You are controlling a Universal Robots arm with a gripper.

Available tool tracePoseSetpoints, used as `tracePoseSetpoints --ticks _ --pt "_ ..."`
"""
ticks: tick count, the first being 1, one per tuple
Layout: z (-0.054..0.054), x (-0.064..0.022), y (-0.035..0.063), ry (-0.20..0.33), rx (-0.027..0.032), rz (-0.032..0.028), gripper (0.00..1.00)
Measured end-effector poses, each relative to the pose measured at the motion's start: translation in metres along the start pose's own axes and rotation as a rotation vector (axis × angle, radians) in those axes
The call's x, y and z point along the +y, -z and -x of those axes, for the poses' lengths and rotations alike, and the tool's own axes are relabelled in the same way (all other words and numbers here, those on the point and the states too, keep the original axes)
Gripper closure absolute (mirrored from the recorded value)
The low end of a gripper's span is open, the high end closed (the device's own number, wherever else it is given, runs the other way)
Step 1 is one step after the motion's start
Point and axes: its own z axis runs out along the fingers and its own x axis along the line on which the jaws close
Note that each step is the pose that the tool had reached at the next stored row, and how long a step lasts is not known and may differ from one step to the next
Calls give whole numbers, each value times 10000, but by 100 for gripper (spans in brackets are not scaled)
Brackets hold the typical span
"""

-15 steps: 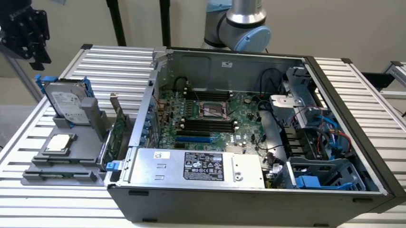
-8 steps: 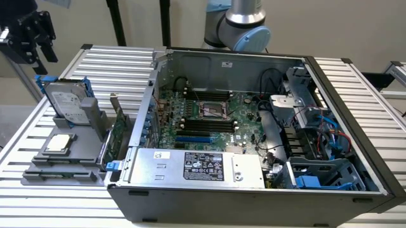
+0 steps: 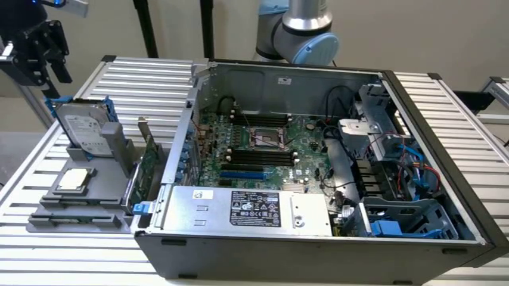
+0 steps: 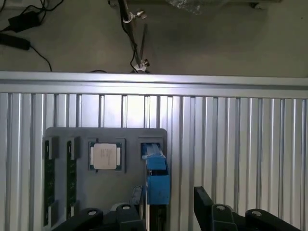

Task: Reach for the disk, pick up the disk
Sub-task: 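Pick up the disk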

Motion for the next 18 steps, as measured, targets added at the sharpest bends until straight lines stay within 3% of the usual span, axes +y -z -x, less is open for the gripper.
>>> tracePoseSetpoints --ticks 7,18 --pt "-44 6 -45 0 136 0 46" --pt "-61 9 -242 0 143 -10 46"
